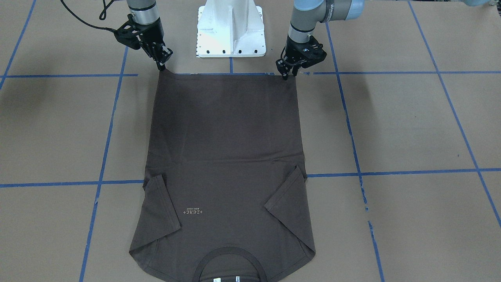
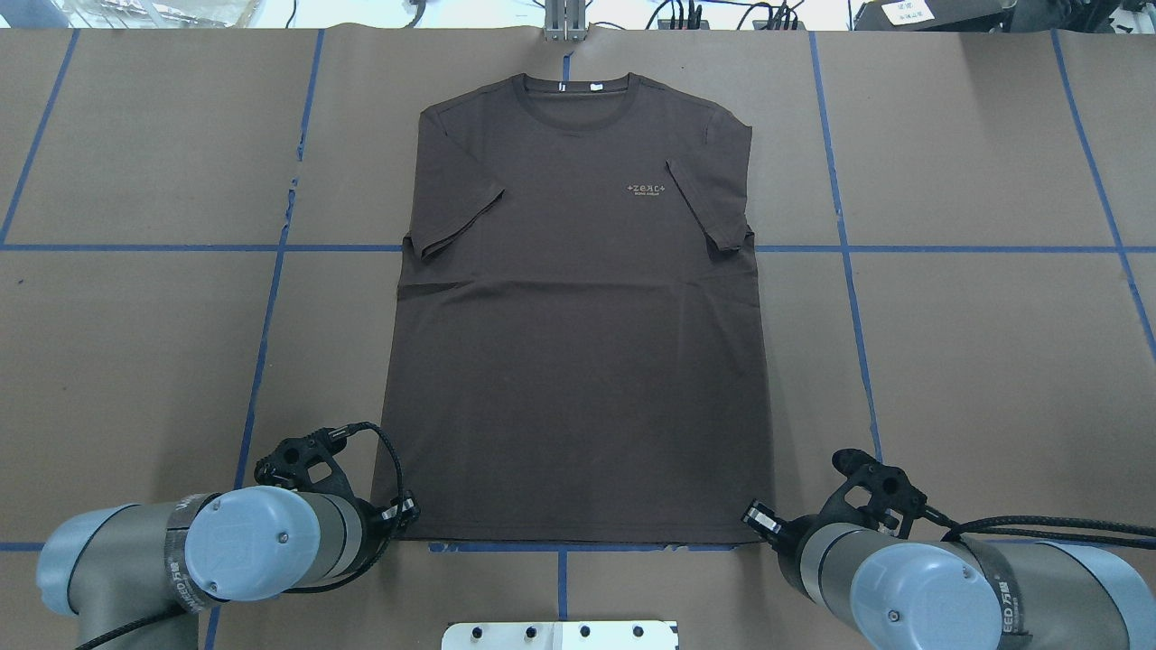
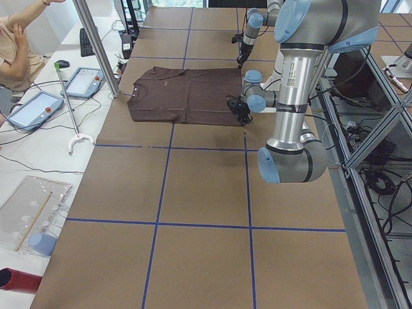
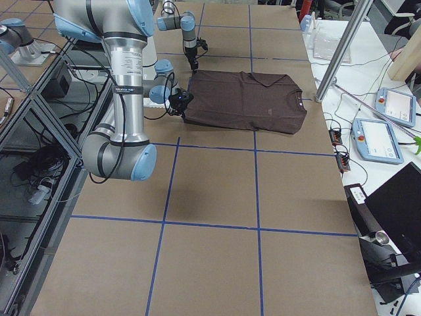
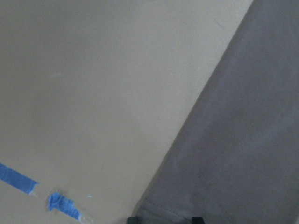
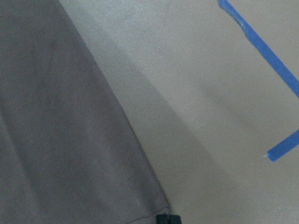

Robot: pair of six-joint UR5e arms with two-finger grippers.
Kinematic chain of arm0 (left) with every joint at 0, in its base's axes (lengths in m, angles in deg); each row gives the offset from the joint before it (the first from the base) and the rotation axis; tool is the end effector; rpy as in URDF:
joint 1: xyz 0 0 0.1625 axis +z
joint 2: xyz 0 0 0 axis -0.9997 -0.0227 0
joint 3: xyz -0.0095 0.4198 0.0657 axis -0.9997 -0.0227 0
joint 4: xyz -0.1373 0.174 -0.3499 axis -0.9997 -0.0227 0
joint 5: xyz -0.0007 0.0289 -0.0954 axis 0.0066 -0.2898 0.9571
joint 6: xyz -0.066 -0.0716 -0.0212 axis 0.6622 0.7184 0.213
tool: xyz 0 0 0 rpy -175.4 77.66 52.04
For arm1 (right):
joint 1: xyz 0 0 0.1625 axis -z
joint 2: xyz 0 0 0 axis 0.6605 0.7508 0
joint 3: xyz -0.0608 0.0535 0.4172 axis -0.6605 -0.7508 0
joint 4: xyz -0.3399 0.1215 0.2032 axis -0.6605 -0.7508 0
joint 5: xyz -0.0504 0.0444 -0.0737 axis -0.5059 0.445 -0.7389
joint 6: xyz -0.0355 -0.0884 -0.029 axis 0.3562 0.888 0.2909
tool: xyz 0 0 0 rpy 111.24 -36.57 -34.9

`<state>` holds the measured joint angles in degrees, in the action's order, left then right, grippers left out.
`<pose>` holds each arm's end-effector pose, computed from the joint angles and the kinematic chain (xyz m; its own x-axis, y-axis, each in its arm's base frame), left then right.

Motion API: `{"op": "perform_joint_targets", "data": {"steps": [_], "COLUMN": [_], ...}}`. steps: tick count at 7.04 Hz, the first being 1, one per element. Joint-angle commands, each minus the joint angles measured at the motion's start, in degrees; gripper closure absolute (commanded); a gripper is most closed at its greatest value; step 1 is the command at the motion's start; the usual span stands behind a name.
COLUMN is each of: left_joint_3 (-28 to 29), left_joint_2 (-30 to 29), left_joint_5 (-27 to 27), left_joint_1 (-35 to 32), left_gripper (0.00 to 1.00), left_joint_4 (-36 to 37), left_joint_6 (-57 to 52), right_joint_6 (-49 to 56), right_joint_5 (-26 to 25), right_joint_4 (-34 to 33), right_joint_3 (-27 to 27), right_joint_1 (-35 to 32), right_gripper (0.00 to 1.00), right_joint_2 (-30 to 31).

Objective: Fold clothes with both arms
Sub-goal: 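Grasp the hem corners with both grippers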

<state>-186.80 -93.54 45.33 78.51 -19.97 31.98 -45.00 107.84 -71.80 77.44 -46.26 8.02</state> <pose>0.5133 -0.2231 0.3352 0.5707 -0.4725 -0.6715 0.3778 0.8772 -0.2962 -0.4561 -0.1864 0.3429 0.4903 0.5833 0.6476 -0.5328 0.7886 -0.3069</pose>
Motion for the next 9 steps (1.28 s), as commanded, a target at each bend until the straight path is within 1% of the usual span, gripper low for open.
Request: {"op": "perform_joint_targets", "data": {"steps": [1, 3, 4, 5, 6, 7, 9], "left_joint_3": [0.0, -0.5, -0.7, -0.7, -0.7, -0.2, -0.9], "left_joint_2": [0.0, 1.9, 2.0, 1.8, 1.2, 1.3, 1.1], "left_joint_5": [-0.2, -0.1, -0.1, 0.0, 0.0, 0.1, 0.5], "left_joint_1": [0.0, 0.0, 0.0, 0.0, 0.1, 0.2, 0.1], "left_gripper": [0.47, 0.48, 0.51, 0.64, 0.90, 1.00, 1.00], "left_joint_4": [0.2, 0.1, 0.1, 0.1, 0.2, 0.1, 0.1], "left_joint_6": [0.0, 0.0, -0.1, 0.0, 0.1, 0.1, 0.0], "right_joint_6": [0.0, 0.0, 0.0, 0.0, 0.0, 0.0, 0.0], "right_joint_5": [0.0, 0.0, 0.0, -0.1, -0.1, -0.1, -0.2], "right_joint_4": [0.0, 0.1, 0.1, 0.1, 0.1, 0.1, 0.1], "right_joint_3": [0.0, 0.0, 0.0, 0.0, 0.0, -0.2, -0.4], "right_joint_1": [0.0, 0.1, 0.1, 0.1, 0.0, 0.1, 0.1], "right_gripper": [1.00, 1.00, 1.00, 1.00, 1.00, 1.00, 1.00], "right_joint_2": [-0.1, -0.1, -0.2, -0.2, -0.2, -0.1, -0.2]}}
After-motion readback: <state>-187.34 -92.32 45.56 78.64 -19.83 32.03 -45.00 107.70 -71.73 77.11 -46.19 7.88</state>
